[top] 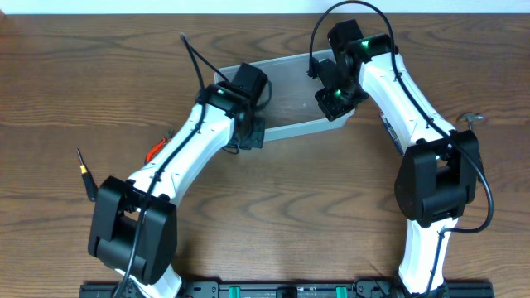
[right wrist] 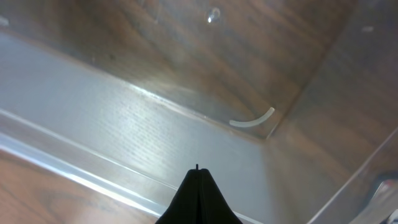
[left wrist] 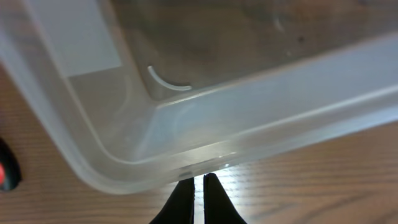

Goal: Pack container

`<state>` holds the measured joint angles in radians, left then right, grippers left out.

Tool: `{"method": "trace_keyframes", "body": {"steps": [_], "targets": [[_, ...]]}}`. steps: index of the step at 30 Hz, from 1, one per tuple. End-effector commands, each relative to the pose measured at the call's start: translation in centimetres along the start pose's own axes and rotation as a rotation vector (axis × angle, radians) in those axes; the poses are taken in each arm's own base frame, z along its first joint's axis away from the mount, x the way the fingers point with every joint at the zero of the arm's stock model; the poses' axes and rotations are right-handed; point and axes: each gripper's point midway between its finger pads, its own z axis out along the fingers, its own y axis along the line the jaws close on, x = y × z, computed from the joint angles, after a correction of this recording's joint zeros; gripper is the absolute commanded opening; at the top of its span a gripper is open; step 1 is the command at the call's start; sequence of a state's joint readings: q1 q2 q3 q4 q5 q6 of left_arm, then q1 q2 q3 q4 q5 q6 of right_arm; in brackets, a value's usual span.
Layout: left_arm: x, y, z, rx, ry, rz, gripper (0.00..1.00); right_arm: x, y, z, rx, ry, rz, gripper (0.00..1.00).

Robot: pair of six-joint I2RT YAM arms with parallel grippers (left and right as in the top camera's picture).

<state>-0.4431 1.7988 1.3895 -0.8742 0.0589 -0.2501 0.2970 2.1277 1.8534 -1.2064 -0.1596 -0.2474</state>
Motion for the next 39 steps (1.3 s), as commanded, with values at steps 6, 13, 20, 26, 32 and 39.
{"method": "trace_keyframes", "body": {"steps": [6,13,20,26,32,39], "targets": [[-1.3,2.5,0.0,-0.034,-0.02,-0.039,0.06,0.8,0.1,-0.2,-0.019,0.036,0.002,0.01],[-1.7,2.7,0.0,-0.032,-0.034,-0.035,0.06,1.2,1.6,-0.3,-0.103,0.044,0.01,0.01],[-1.9,2.6,0.0,-0.03,-0.041,-0.035,0.06,1.6,2.0,-0.4,-0.125,0.059,0.014,0.01],[-1.8,2.6,-0.8,-0.028,-0.051,-0.009,0.06,0.1,1.4,-0.3,-0.107,-0.002,0.004,0.01],[-2.0,4.2,-4.5,-0.102,-0.137,0.002,0.07,-4.0,-1.2,-2.0,0.0,-0.164,-0.014,0.08],[-1.0,6.2,-12.2,-0.156,-0.306,-0.027,0.98,-7.4,-3.1,-12.3,0.075,-0.361,-0.004,0.69]]}}
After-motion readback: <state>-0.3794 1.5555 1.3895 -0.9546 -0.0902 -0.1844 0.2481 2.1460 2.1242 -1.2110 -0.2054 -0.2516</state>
